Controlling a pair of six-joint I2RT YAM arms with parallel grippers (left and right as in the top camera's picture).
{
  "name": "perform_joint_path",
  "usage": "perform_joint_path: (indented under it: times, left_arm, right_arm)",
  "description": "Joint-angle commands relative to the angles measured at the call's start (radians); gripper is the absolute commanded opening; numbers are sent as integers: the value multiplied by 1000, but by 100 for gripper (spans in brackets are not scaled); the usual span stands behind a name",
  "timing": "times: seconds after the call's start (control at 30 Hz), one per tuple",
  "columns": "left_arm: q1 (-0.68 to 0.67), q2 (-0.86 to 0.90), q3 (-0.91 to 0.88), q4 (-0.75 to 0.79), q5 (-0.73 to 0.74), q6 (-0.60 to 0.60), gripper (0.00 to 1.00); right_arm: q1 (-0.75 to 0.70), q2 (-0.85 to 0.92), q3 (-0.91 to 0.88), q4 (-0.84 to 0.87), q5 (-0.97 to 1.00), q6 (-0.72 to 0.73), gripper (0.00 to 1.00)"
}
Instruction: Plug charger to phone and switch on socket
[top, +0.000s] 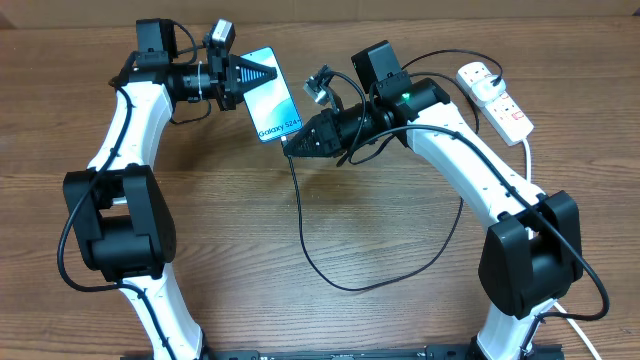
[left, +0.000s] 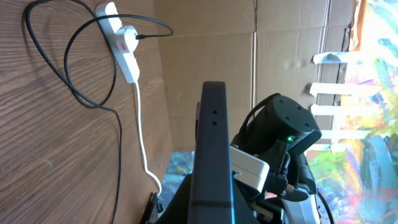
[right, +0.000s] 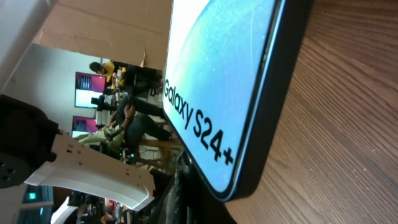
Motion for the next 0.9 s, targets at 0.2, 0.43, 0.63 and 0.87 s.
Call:
perform_joint_path:
  times: [0.2,0.43,0.63,0.87]
  left_arm:
    - [-14,-6,17,3,70,8,5]
    - [-21,-6,17,3,70,16,4]
    - [-34,-6,17,2,71,23,4]
    - [-34,-6,17,2,71,23,4]
  right_arm:
    - [-17,-3,18,45,0,47,4]
    - [-17,-3,18,70,3,70,4]
    - [-39,-3,18,66,3,72,4]
    - [-88,-3,18,49,3,68,4]
